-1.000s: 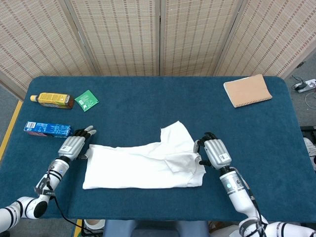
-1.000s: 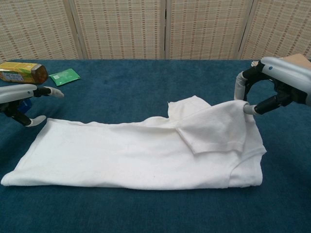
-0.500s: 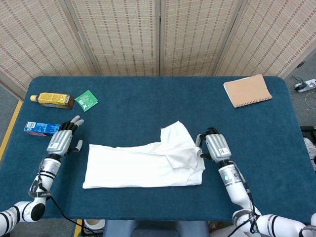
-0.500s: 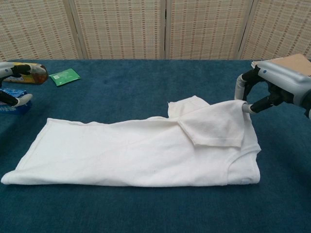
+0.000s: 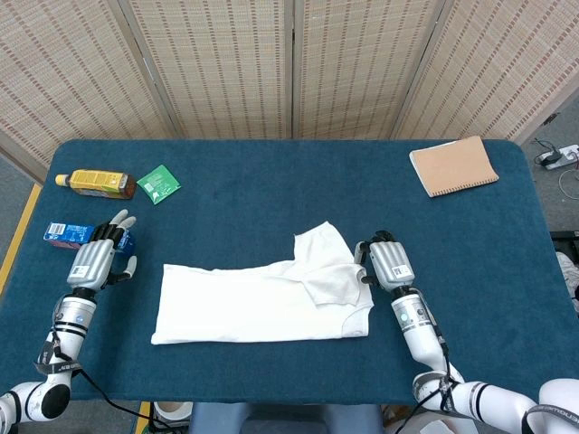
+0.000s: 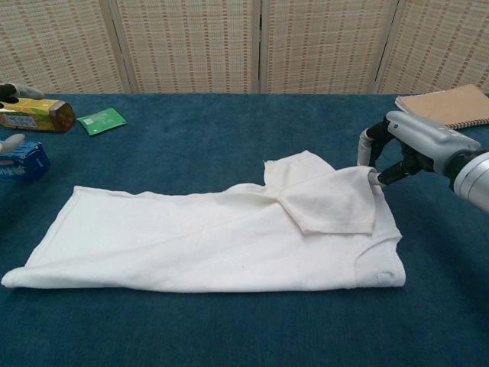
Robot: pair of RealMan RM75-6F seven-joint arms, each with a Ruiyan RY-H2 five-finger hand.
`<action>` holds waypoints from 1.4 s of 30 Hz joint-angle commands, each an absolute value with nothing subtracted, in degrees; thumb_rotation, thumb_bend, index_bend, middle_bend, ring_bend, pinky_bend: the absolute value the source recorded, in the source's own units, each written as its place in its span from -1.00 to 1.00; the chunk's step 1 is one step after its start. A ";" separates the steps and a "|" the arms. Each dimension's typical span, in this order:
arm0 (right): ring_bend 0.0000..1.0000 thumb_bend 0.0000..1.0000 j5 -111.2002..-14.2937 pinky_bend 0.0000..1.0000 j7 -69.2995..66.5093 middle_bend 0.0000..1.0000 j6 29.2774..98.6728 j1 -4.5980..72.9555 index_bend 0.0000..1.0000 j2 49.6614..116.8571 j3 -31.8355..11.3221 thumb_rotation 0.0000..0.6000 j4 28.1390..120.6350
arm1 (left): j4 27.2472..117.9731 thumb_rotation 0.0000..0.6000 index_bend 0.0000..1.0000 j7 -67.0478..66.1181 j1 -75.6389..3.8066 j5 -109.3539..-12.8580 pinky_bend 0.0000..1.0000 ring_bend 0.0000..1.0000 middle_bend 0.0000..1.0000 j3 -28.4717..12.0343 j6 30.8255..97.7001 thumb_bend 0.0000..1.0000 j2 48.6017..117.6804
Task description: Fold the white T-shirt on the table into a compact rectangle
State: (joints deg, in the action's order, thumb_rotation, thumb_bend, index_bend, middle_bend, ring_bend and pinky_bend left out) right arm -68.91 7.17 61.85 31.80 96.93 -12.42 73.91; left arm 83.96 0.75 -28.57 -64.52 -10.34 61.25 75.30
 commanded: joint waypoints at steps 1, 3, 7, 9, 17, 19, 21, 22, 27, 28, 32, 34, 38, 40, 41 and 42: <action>-0.27 0.24 -69.14 -0.69 7.14 0.12 61.78 32.21 0.75 97.69 -12.50 1.00 72.59 | 84.94 1.00 -1.00 0.63 -28.17 -64.80 -0.98 -1.00 -1.00 -10.49 61.94 -0.02 74.78; -0.27 0.24 -69.00 -0.69 7.04 0.12 61.54 32.36 0.75 98.00 -12.58 1.00 71.93 | 85.50 1.00 -1.00 0.70 -27.94 -64.99 -0.98 -1.00 -1.00 -10.55 62.26 -0.02 74.43; -0.27 0.24 -68.90 -0.69 6.86 0.12 61.24 32.72 0.75 98.85 -12.75 1.00 70.22 | 86.08 1.00 -1.00 0.70 -27.56 -65.28 -0.98 -1.00 -1.00 -10.61 62.75 -0.02 73.96; -0.27 0.24 -68.93 -0.69 6.99 0.12 60.86 33.02 0.75 99.38 -12.68 1.00 69.03 | 86.36 1.00 -1.00 0.71 -27.37 -65.39 -0.98 -1.00 -1.00 -10.63 62.92 -0.02 73.76; -0.27 0.24 -68.62 -0.69 5.96 0.10 59.96 33.88 0.75 101.62 -13.19 1.00 65.61 | 87.13 1.00 -1.00 0.77 -26.82 -65.73 -0.99 -1.00 -1.00 -10.63 63.37 -0.02 73.28; -0.27 0.24 -68.74 -0.69 5.69 0.10 59.81 33.92 0.75 101.95 -13.06 1.00 65.10 | 87.26 1.00 -1.00 0.75 -26.69 -65.80 -0.99 -1.00 -1.00 -10.64 63.50 -0.02 73.19; -0.27 0.24 -68.92 -0.69 5.06 0.10 59.79 33.91 0.75 102.16 -13.05 1.00 64.88 | 87.48 1.00 -1.00 0.82 -26.58 -65.82 -1.00 -1.00 -1.00 -10.69 63.60 -0.02 73.07; -0.27 0.23 -69.10 -0.69 4.74 0.10 59.83 33.90 0.75 102.21 -13.00 1.00 64.83 | 87.44 1.00 -1.00 0.85 -26.55 -65.77 -1.00 -1.00 -1.00 -10.75 63.60 -0.02 73.10; -0.27 0.22 -70.16 -0.69 3.16 0.10 60.55 33.95 0.75 102.33 -13.21 1.00 64.99 | 87.51 1.00 -1.00 0.97 -26.43 -65.93 -1.00 -1.00 -1.00 -10.85 63.74 -0.02 73.21; -0.27 0.22 -70.30 -0.69 2.87 0.10 60.65 33.98 0.75 102.32 -13.30 1.00 65.08 | 87.52 1.00 -1.00 0.98 -26.41 -65.94 -1.00 -1.00 -1.00 -10.88 63.73 -0.02 73.19; -0.27 0.22 -70.79 -0.69 2.26 0.10 61.22 34.20 0.75 102.47 -13.72 1.00 65.02 | 87.72 1.00 -1.00 1.01 -26.25 -66.09 -1.00 -1.00 -1.00 -11.01 64.07 -0.02 73.09; -0.27 0.22 -70.77 -0.69 2.24 0.10 61.27 34.42 0.75 102.84 -13.96 1.00 64.36 | 87.78 1.00 -1.00 1.14 -26.17 -66.11 -1.00 -1.00 -1.00 -11.13 64.20 -0.02 73.04; -0.27 0.22 -70.40 -0.69 2.56 0.10 60.55 34.98 0.75 103.74 -14.14 1.00 62.67 | 87.96 1.00 -1.00 1.25 -25.97 -66.05 -1.00 -1.00 -1.00 -11.13 64.20 -0.02 72.83; -0.27 0.22 -70.07 -0.69 2.62 0.10 60.16 35.26 0.75 104.38 -14.31 1.00 61.56 | 87.88 1.00 -1.00 1.44 -25.86 -65.97 -1.00 -1.00 -1.00 -11.12 64.11 -0.02 72.80; -0.27 0.22 -69.96 -0.69 2.57 0.10 59.97 35.40 0.75 104.63 -14.40 1.00 61.11 | 87.85 1.00 -1.00 1.51 -25.78 -66.00 -1.00 -1.00 -1.00 -11.10 64.17 -0.02 72.78; -0.27 0.22 -69.89 -0.69 2.58 0.10 59.83 35.54 0.75 104.87 -14.47 1.00 60.64 | 87.91 1.00 -1.00 1.60 -25.71 -66.01 -1.00 -1.00 -1.00 -11.08 64.16 -0.02 72.72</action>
State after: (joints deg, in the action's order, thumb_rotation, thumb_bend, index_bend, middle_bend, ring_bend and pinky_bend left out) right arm -70.08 2.56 60.11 35.30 104.51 -14.32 61.10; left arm 87.89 1.58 -25.75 -65.99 -11.10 64.14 72.75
